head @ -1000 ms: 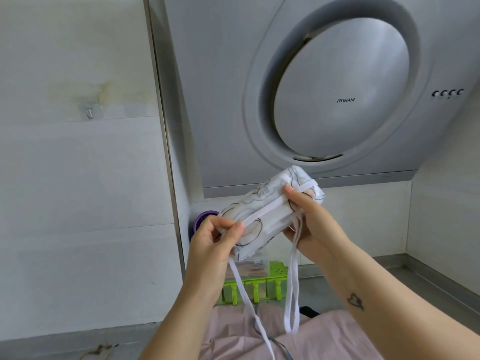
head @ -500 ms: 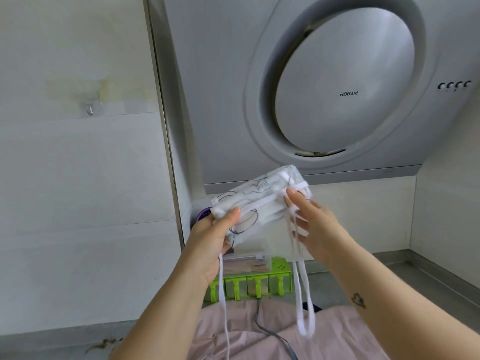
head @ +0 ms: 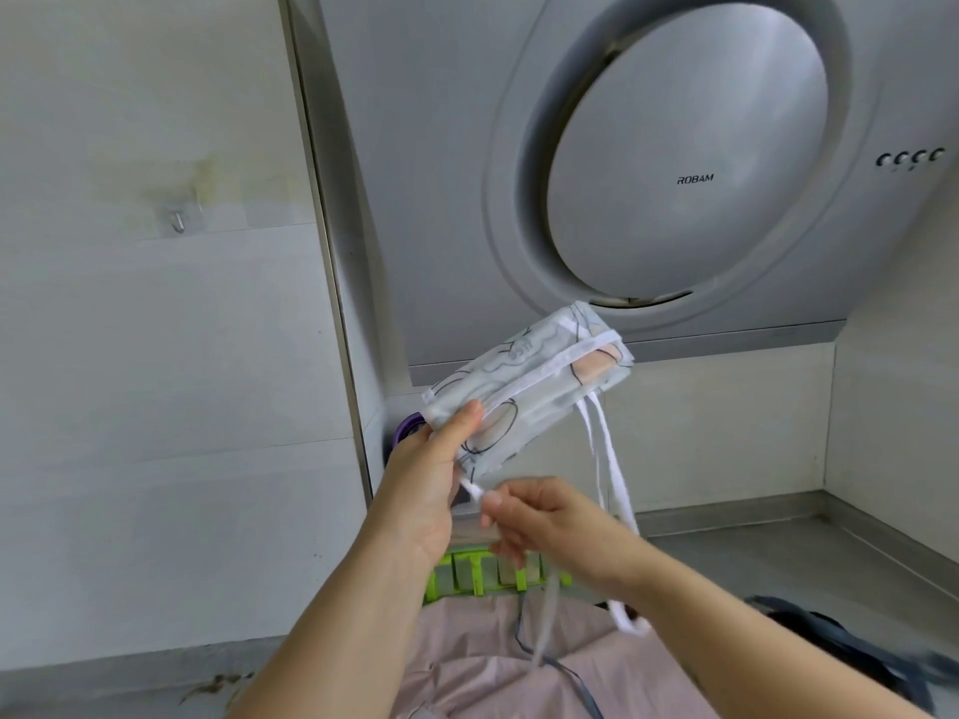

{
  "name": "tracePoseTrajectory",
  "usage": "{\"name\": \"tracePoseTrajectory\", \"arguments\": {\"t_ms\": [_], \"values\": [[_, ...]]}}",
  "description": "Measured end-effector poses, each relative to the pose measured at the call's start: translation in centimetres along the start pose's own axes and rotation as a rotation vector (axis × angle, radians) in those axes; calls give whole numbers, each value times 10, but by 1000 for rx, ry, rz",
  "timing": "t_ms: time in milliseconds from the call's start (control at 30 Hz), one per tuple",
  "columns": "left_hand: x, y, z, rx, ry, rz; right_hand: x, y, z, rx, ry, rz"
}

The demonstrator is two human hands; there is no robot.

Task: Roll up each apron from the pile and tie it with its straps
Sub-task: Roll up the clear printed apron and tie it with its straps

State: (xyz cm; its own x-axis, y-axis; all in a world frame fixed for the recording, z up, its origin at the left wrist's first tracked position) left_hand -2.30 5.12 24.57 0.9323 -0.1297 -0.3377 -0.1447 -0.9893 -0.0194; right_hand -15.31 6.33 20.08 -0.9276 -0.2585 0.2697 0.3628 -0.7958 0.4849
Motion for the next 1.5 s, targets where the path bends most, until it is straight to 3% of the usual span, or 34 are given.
{"name": "tracePoseTrajectory", "arguments": {"t_ms": [100,167,400,467,633,733,800,967,1100,1200,1267,1333,1433,1500], "values": [[-3,-6,4,60,-46,58,19,11,5,6,-342,-208],[-8,-10,10,71,-56,104,25,17,2,7,-426,-255],[5,-1,18,131,-121,74,39,13,14,-49,-606,-144],[9,1,20,119,-57,69,44,10,12,-215,-418,-86],[18,4,18,-56,261,-68,47,-7,19,-484,445,23],[24,4,11,-236,593,-202,50,-14,27,-500,611,-46],[23,0,8,-292,741,-205,53,-12,36,-421,501,-99],[8,-8,4,-300,938,-83,57,-1,63,-114,-256,-165],[8,-12,-5,-293,1058,103,68,4,79,-64,-355,-107],[13,-21,-10,-212,881,363,80,7,82,-125,-294,31],[18,-26,-14,-158,703,481,90,6,83,-205,35,124],[20,-30,-18,-84,498,575,94,-1,71,-284,312,58],[18,-29,-21,2,245,580,97,-10,27,-290,271,-173],[11,-30,-18,47,128,559,92,-14,7,-266,471,-174]]}}
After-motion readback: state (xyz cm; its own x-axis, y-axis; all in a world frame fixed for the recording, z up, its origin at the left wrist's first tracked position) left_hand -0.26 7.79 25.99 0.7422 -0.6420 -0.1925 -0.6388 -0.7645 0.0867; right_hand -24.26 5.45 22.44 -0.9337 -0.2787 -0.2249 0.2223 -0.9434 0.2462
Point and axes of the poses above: each hand's wrist, its own y-axis towards the middle knuckle, its own x-axis out of the back of the hand, z = x × y, the point moved 1 cm from there along y, towards the middle knuckle, and after that the axes turned 11 degrees about x, right-handed, at the moved point
